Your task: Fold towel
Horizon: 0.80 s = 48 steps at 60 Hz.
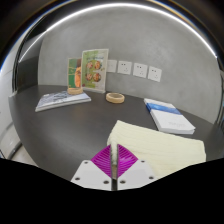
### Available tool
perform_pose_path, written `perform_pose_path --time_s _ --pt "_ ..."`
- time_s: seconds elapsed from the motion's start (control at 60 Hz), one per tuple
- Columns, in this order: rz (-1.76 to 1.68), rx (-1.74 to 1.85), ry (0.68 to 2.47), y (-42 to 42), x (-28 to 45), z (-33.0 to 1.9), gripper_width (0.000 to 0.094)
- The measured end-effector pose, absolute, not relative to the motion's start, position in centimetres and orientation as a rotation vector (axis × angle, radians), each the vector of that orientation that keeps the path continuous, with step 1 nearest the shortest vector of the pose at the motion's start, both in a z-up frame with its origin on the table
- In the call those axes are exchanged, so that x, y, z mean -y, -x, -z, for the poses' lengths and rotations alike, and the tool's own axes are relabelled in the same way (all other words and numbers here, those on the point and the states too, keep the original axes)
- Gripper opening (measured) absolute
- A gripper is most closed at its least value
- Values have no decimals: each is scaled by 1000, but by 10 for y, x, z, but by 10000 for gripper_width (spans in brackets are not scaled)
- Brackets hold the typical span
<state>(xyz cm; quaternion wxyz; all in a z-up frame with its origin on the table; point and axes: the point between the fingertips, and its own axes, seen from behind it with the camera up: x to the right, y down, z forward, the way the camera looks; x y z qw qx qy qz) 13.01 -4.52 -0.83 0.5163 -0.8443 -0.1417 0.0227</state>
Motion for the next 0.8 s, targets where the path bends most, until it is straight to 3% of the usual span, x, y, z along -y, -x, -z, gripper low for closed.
perform_pose_path --time_s 0.15,0.3,0.4,0.533,0.633,0.717,0.767,0.8 --pt "-190 268 2020 -132 44 -7 8" --pt "-144 122 1877 -212 35 -86 8" --pt "-64 -9 1839 -298 39 -109 9" --pt "93 -154 1910 -400 51 -73 12" --pt "130 -212 1994 -436 57 -30 18" --pt "144 -207 2008 -442 57 -22 36" --pt "147 -225 2013 -442 62 -24 108" --pt "152 -240 2020 -442 65 -25 243"
